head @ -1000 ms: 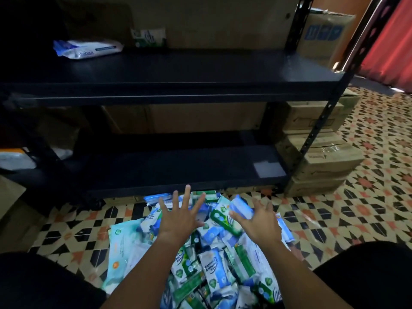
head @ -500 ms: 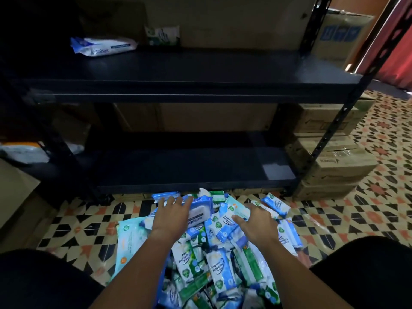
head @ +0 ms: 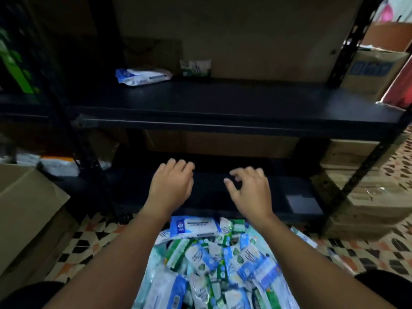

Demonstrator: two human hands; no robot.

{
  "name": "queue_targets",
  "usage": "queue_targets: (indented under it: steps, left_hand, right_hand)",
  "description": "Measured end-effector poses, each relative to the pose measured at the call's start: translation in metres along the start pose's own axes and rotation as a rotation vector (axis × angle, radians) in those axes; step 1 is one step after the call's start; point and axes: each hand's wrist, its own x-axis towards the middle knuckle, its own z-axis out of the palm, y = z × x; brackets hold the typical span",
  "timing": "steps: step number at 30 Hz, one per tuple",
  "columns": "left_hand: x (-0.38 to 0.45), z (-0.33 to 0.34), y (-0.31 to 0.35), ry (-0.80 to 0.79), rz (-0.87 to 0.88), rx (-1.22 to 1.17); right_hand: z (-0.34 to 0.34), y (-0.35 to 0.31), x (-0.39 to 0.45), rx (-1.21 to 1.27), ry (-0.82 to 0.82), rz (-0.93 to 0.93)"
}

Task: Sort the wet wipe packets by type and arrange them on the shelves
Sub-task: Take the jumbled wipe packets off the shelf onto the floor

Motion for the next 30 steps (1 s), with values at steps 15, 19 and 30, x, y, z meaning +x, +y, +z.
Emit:
queue_targets:
  steps: [15,19,30]
  left_hand:
    - [0.22,-0.022,-0.166,-0.069,-0.409,0.127]
    - [0.254,0.004,-0.205,-0.17,-0.51,0.12]
    - [0.292,0.056,-0.252,-0.504,-0.567,0.125]
  right_hand:
    - [0.013,-0.111,0.289,-0.045,-0.074,-0.148]
    - [0.039,-0.11,0.352,-0.157,-0.164,-0.134]
    - [0.092,-0.074,0.421,-0.427,-0.275,-0.311]
